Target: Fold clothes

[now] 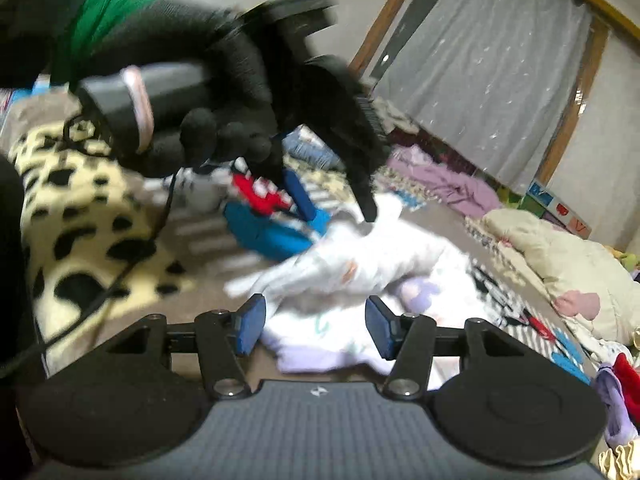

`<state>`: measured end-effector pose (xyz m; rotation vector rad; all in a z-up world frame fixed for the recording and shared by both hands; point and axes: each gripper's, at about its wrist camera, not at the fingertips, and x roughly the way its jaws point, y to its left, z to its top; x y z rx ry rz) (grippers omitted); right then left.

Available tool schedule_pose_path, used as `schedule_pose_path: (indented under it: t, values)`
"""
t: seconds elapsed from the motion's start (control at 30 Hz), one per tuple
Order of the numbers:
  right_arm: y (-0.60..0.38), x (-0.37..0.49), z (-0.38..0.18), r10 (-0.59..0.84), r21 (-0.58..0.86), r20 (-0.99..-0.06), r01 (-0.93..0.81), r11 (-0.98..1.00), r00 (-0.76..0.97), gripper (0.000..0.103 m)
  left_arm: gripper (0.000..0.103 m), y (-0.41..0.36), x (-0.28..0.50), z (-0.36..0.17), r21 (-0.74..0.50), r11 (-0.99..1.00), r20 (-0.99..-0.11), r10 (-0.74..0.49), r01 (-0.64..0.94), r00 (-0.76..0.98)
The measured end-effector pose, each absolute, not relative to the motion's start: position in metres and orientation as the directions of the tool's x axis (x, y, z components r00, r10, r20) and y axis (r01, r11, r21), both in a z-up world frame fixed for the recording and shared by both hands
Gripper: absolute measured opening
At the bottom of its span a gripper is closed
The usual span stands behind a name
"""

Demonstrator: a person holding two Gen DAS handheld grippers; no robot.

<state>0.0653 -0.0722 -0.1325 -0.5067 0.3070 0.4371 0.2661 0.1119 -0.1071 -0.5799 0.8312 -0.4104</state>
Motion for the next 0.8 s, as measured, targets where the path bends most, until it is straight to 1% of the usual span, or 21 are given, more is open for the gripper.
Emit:
schedule_pose_path:
  t: [0.03, 0.07, 0.13, 0.17, 0.2, 0.23, 0.27, 0.3, 0.33, 0.37, 0.4, 0.43, 0.5, 0.53, 0.6, 0.63, 0.67, 0.8]
  values:
    - [-0.074, 0.066, -0.127, 0.330, -0.390, -0.370, -0.467, 0.794, 0.869, 0.055, 0.043, 0.111, 0.271, -0.108, -0.621, 0.776, -0.570, -0.542, 0.109, 0.617]
    - [-0.075, 0.066, -0.121, 0.335, -0.382, -0.348, -0.459, 0.802, 0.875, 0.055, 0.036, 0.110, 0.275, -0.108, -0.614, 0.783, -0.573, -0.531, 0.102, 0.624]
    - [-0.075, 0.070, -0.113, 0.355, -0.361, -0.310, -0.455, 0.814, 0.882, 0.055, 0.018, 0.100, 0.286, -0.113, -0.618, 0.778, -0.580, -0.549, 0.113, 0.602]
    - [-0.073, 0.073, -0.111, 0.374, -0.350, -0.299, -0.465, 0.813, 0.878, 0.055, 0.017, 0.090, 0.291, -0.116, -0.598, 0.791, -0.600, -0.549, 0.129, 0.582]
    - [-0.071, 0.077, -0.109, 0.391, -0.340, -0.291, -0.476, 0.811, 0.873, 0.055, 0.017, 0.075, 0.294, -0.119, -0.533, 0.830, -0.648, -0.524, 0.163, 0.552]
    - [-0.067, 0.083, -0.110, 0.400, -0.335, -0.302, -0.489, 0.805, 0.865, 0.055, 0.017, 0.062, 0.295, -0.120, -0.465, 0.863, -0.680, -0.492, 0.199, 0.544]
    - [-0.062, 0.092, -0.115, 0.404, -0.327, -0.351, -0.515, 0.793, 0.845, 0.055, 0.017, 0.051, 0.295, -0.120, -0.402, 0.886, -0.700, -0.460, 0.232, 0.546]
    - [-0.057, 0.104, -0.125, 0.398, -0.315, -0.458, -0.564, 0.763, 0.795, 0.054, 0.017, 0.048, 0.295, -0.119, -0.377, 0.894, -0.705, -0.448, 0.244, 0.549]
    - [-0.052, 0.115, -0.135, 0.386, -0.304, -0.547, -0.606, 0.735, 0.743, 0.054, 0.017, 0.051, 0.289, -0.115, -0.371, 0.897, -0.696, -0.441, 0.242, 0.567]
    - [-0.053, 0.112, -0.143, 0.375, -0.347, -0.543, -0.608, 0.714, 0.751, 0.055, 0.019, 0.056, 0.281, -0.110, -0.367, 0.900, -0.681, -0.433, 0.237, 0.590]
    - [-0.057, 0.107, -0.144, 0.382, -0.363, -0.531, -0.610, 0.704, 0.756, 0.055, 0.033, 0.060, 0.274, -0.105, -0.362, 0.903, -0.667, -0.425, 0.233, 0.612]
    - [-0.062, 0.104, -0.143, 0.378, -0.360, -0.538, -0.611, 0.705, 0.753, 0.055, 0.050, 0.065, 0.266, -0.100, -0.358, 0.906, -0.651, -0.417, 0.228, 0.634]
    - [-0.075, 0.097, -0.137, 0.377, -0.340, -0.534, -0.601, 0.724, 0.757, 0.053, 0.050, 0.076, 0.247, -0.091, -0.363, 0.906, -0.621, -0.408, 0.216, 0.669]
    - [-0.081, 0.093, -0.135, 0.378, -0.329, -0.530, -0.595, 0.733, 0.759, 0.054, 0.050, 0.081, 0.232, -0.090, -0.386, 0.897, -0.609, -0.425, 0.218, 0.670]
    - [-0.094, 0.076, -0.131, 0.405, -0.306, -0.496, -0.591, 0.746, 0.768, 0.054, 0.048, 0.082, 0.207, -0.091, -0.396, 0.890, -0.601, -0.439, 0.227, 0.668]
    - [-0.100, 0.069, -0.130, 0.418, -0.297, -0.485, -0.595, 0.747, 0.768, 0.054, 0.040, 0.079, 0.196, -0.091, -0.387, 0.892, -0.601, -0.437, 0.235, 0.669]
    - [-0.103, 0.065, -0.131, 0.414, -0.304, -0.486, -0.594, 0.745, 0.769, 0.054, 0.034, 0.075, 0.186, -0.092, -0.375, 0.894, -0.601, -0.435, 0.244, 0.671]
    - [-0.117, 0.072, -0.132, 0.399, -0.271, -0.512, -0.584, 0.765, 0.761, 0.053, 0.029, 0.057, 0.185, -0.084, -0.339, 0.896, -0.550, -0.435, 0.286, 0.712]
